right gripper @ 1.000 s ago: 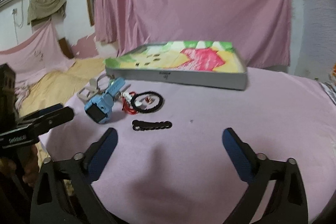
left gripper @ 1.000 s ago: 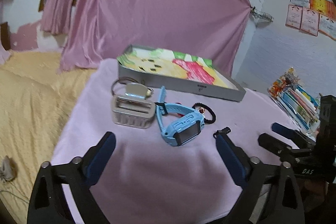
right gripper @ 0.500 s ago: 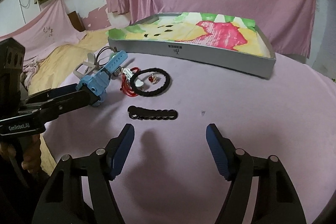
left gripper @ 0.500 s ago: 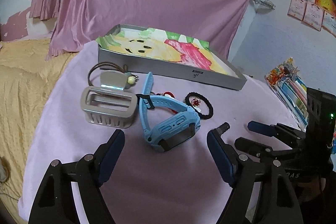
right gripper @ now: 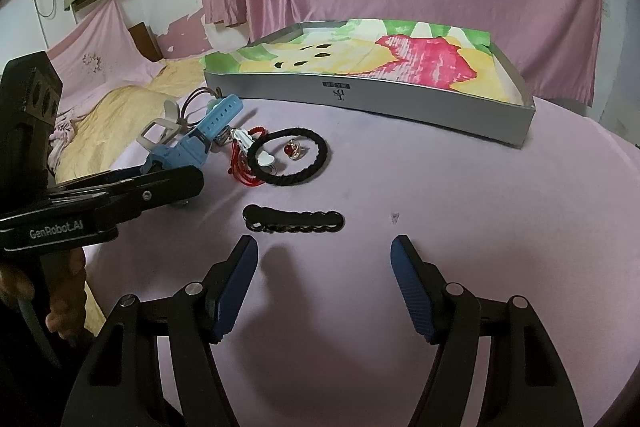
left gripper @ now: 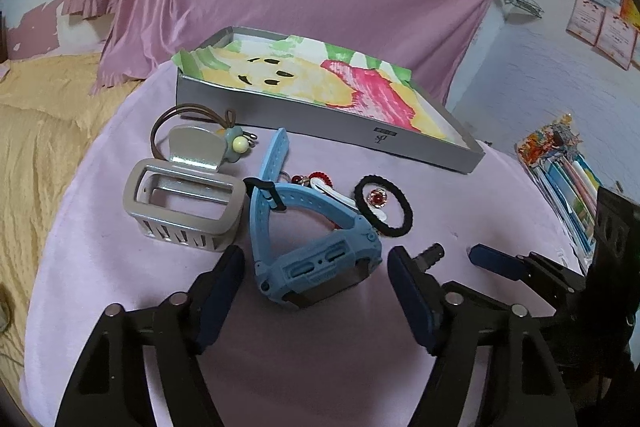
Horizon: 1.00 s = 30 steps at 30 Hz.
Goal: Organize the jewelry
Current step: 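Reach the left gripper to the blue smartwatch and close on it, then carry the smartwatch into the tray with the left gripper while the right carries the black strap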
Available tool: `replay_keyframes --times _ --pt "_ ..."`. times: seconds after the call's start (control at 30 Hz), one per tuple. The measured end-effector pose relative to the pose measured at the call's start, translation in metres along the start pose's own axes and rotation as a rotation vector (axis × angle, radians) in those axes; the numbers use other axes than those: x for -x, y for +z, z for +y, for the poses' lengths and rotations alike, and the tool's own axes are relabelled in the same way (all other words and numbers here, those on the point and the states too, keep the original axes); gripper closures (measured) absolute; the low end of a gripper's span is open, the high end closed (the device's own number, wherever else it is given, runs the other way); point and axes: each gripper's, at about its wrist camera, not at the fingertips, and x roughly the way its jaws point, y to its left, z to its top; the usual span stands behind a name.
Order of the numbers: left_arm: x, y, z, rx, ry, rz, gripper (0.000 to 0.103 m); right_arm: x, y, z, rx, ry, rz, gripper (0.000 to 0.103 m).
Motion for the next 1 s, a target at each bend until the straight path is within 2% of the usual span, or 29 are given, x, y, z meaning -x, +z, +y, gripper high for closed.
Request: replay_keyframes --times 0.17,0.27,0.67,0.77,1.0 --pt "0.002 0.001 0.003 0.015 -0.018 -0.004 0.043 -0.004 0.005 0.005 0.004 0.007 0.004 0.039" --pt "0.002 0.001 0.004 0.015 -0.022 -0.005 0.045 -0.008 0.008 0.01 0.005 0.017 0.005 0.039" --pt "0.007 -0.002 0.015 0.041 -0.061 -0.016 0.045 -0.02 0.016 0.023 0.023 -0.004 0.005 0.039" --pt "0.006 -0.003 0.017 0.039 -0.063 -0.019 0.045 -0.02 0.017 0.026 0.032 -0.014 0.0 0.05" --pt "0.006 -0.003 0.017 0.036 -0.063 -0.019 0.045 -0.018 0.014 0.026 0.033 -0.003 -0.008 0.05"
